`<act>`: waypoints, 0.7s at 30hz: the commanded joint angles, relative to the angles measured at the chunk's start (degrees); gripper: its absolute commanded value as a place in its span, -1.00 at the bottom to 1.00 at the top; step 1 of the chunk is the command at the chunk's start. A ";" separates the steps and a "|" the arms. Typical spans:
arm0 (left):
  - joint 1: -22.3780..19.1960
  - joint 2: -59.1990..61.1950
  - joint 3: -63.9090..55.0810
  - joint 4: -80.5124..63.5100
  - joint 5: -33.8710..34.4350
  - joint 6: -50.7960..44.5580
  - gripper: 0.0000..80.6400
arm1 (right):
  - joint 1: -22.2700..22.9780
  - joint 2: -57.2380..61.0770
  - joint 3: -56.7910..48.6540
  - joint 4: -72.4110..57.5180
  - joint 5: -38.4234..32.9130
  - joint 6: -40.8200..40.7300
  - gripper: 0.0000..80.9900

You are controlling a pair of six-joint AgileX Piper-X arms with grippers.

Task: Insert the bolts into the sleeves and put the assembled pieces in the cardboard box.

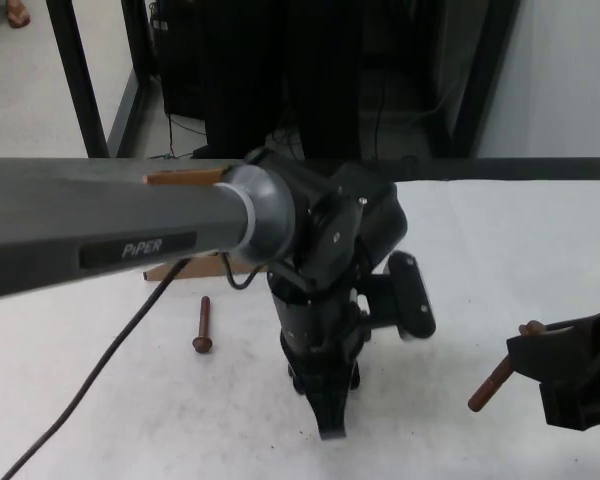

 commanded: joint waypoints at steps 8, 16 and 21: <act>6.16 -0.82 -2.29 0.18 2.20 -2.09 0.01 | 0.05 -0.49 -0.10 -2.77 -1.05 -0.22 -0.99; 6.50 -0.82 -2.29 -0.62 5.26 -2.20 0.11 | 0.05 -0.02 -0.10 -5.21 -1.17 -0.22 -0.99; 6.50 -0.06 -2.29 -0.40 5.84 -2.30 0.11 | 0.05 0.75 -0.10 -5.17 -1.26 -0.22 -0.99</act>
